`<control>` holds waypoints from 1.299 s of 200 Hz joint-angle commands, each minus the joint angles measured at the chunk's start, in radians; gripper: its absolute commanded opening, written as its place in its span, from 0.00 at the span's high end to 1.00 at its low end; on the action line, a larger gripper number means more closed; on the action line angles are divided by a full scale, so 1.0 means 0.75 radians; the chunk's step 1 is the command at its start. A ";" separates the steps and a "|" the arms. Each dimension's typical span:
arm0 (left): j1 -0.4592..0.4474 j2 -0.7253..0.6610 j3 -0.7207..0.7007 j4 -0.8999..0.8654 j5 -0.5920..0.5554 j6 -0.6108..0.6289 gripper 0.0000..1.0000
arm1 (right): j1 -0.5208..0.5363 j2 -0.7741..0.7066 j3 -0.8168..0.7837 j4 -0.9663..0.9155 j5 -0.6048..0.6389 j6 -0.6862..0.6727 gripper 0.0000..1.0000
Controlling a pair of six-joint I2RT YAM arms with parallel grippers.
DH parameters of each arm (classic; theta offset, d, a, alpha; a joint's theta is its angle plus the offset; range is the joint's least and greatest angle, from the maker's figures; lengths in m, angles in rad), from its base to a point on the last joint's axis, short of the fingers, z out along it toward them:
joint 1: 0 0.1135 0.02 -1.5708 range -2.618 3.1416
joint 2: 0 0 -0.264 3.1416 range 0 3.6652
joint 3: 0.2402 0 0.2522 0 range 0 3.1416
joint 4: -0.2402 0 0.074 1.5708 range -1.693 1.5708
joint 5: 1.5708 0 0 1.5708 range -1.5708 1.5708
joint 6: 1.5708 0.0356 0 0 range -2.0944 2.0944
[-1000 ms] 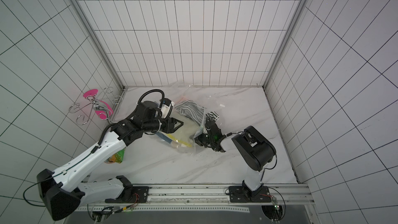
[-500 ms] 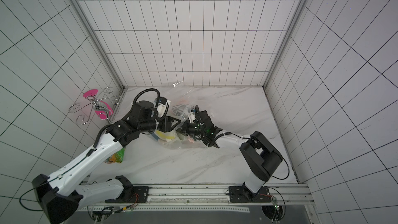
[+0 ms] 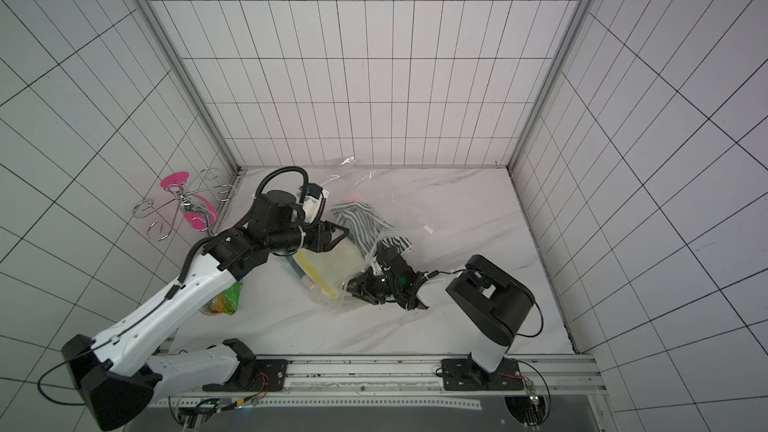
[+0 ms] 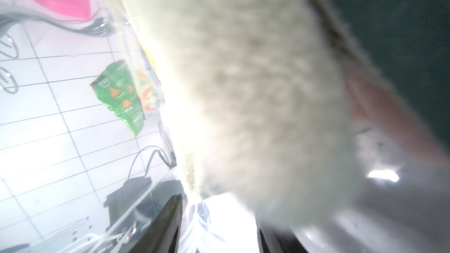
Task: Place the folded towel into the vacuum bag
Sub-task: Place the towel in the vacuum bag.
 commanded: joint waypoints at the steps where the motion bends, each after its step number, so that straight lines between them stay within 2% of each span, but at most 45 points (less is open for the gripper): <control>1: 0.004 0.040 0.033 -0.003 0.035 0.002 0.41 | -0.063 -0.277 0.050 -0.559 0.189 -0.281 0.46; 25: -0.091 0.062 0.041 -0.010 -0.036 0.007 0.38 | -0.182 -0.359 0.097 -0.682 0.228 -0.387 0.49; 49: -0.240 0.085 0.015 -0.049 -0.225 0.045 0.36 | -0.272 -0.311 0.114 -0.515 0.188 -0.412 0.72; 58: -0.293 0.093 -0.011 -0.066 -0.324 0.062 0.29 | -0.286 -0.292 0.119 -0.424 0.181 -0.402 0.78; 62: -0.317 0.097 -0.021 -0.072 -0.371 0.069 0.23 | -0.289 -0.284 0.120 -0.380 0.180 -0.397 0.80; 79: -0.420 0.108 -0.060 -0.090 -0.514 0.080 0.20 | -0.289 -0.252 0.133 -0.243 0.193 -0.362 0.80; 103: -0.446 0.113 -0.126 -0.052 -0.573 0.057 0.20 | -0.291 -0.227 0.136 -0.067 0.192 -0.268 0.80; 138: -0.525 0.207 -0.143 -0.024 -0.678 0.083 0.19 | -0.291 -0.277 0.148 -0.061 0.181 -0.215 0.80; 161: -0.529 0.307 -0.122 -0.018 -0.904 0.087 0.20 | -0.291 -0.318 0.147 -0.060 0.154 -0.206 0.79; 173: -0.528 0.357 -0.107 0.012 -1.031 0.121 0.26 | -0.295 -0.330 0.141 -0.049 0.158 -0.215 0.79; 181: -0.524 0.377 -0.108 0.048 -1.095 0.147 0.38 | -0.306 -0.333 0.139 -0.054 0.165 -0.230 0.79; 185: -0.518 0.380 -0.105 0.066 -1.106 0.168 0.47 | -0.311 -0.333 0.139 -0.051 0.165 -0.233 0.79; 194: -0.497 0.369 -0.092 0.086 -1.147 0.194 0.81 | -0.326 -0.332 0.134 -0.053 0.169 -0.249 0.79; 202: -0.467 0.333 -0.069 0.088 -1.156 0.205 1.00 | -0.333 -0.328 0.129 -0.084 0.192 -0.280 0.77; 221: -0.393 0.178 -0.009 0.105 -0.960 0.252 1.00 | -0.331 -0.299 0.101 -0.159 0.284 -0.366 0.72; 233: -0.367 0.102 0.002 0.140 -0.802 0.266 1.00 | -0.282 -0.291 0.059 -0.178 0.436 -0.421 0.69; 250: -0.341 0.108 0.063 0.056 -0.636 0.234 1.00 | -0.180 -0.269 0.050 -0.167 0.659 -0.523 0.70; 260: -0.342 0.134 0.083 0.018 -0.584 0.232 1.00 | -0.146 -0.243 0.054 -0.087 0.725 -0.556 0.73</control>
